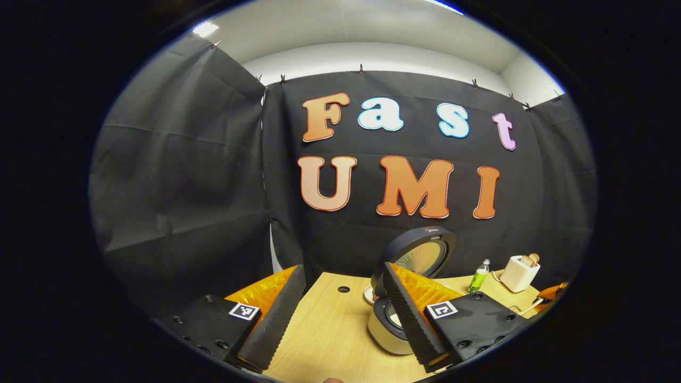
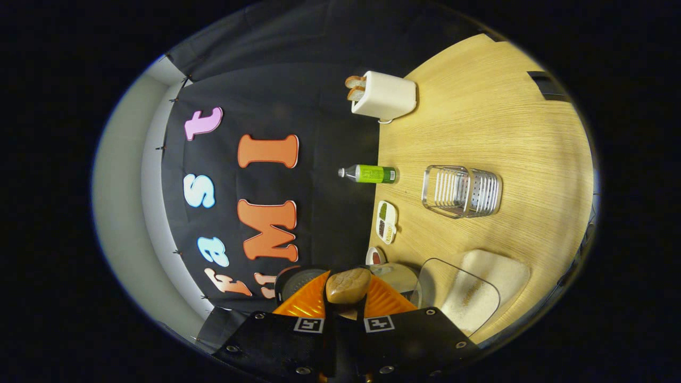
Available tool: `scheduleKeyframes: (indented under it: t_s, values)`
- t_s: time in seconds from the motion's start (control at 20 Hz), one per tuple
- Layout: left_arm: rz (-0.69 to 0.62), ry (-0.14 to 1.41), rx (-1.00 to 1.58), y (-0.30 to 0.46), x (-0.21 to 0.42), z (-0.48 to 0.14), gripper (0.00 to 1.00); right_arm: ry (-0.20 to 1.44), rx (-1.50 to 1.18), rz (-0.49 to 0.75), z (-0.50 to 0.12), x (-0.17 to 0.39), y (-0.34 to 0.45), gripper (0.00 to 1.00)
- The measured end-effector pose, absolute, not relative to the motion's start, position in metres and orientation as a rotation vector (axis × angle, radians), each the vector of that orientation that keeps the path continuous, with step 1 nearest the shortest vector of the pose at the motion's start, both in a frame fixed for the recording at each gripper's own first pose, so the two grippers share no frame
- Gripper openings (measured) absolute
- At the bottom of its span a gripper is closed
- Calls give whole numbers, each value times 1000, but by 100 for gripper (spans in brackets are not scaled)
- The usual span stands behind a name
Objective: Close the left gripper, press the button to open the rice cooker; take a wooden spoon from the chopstick holder with the right hand, scoop a spoonful of rice and pour it into the rice cooker, then put the wooden spoon back into the chopstick holder.
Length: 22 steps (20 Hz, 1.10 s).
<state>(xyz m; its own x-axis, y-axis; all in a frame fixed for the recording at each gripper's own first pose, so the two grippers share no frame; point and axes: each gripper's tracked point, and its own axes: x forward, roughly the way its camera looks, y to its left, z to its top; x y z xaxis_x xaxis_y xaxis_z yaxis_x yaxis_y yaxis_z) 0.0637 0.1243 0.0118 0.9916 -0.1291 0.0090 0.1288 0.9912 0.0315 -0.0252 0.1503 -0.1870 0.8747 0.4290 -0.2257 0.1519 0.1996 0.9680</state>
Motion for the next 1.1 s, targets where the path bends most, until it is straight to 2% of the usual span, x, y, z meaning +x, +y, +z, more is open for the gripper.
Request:
scheduleKeyframes:
  t_s: [0.3,0.8,1.1]
  values:
    - [-132,-13,22,129,67,10,98,469,1403,270,-138,-2,175,13]
    - [-109,-3,16,151,75,7,96,473,1327,335,-107,54,239,13]
    - [-110,4,37,162,83,4,95,416,1271,367,-78,86,270,13]
